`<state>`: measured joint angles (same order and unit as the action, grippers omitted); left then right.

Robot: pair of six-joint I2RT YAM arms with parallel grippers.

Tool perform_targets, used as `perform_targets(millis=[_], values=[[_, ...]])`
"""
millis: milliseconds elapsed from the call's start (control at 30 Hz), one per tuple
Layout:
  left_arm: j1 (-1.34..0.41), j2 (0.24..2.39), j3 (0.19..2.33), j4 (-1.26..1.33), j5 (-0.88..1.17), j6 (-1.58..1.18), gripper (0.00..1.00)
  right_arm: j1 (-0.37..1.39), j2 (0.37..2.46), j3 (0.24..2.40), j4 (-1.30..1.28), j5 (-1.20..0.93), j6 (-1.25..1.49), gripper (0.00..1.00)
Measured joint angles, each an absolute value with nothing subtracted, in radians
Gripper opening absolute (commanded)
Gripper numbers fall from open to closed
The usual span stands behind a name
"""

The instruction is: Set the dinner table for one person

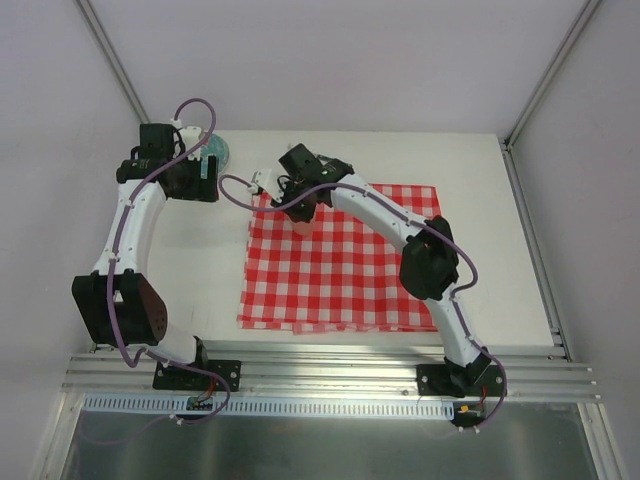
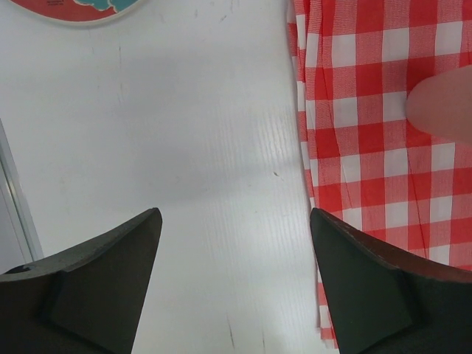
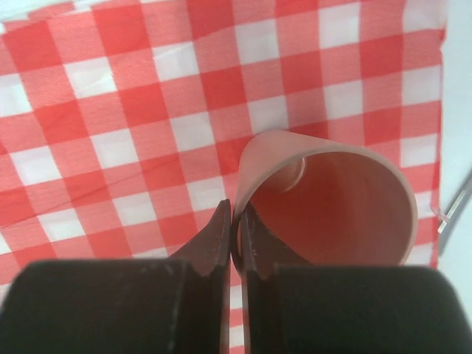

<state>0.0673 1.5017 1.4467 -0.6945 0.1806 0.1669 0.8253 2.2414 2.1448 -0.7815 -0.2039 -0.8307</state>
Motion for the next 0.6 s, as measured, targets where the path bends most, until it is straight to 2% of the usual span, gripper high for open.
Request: perform_targets(millis=[233,400,600], values=[[0.067,1.502,1.441,-0.693,0.218,0.156,0.82,0.746,2.134,2.129,-0.830,-0.133,-0.885,0.01],[0.067,1.506,1.441,-0.693,0.235,0.145,0.82,0.583,1.990,2.072,-0.853,-0.102,-0.906,0.01],[0.067,1.518,1.441,-0.692,0.252,0.140,0.82,0.383,1.994,2.072,-0.868,-0.075,-0.843,0.01]])
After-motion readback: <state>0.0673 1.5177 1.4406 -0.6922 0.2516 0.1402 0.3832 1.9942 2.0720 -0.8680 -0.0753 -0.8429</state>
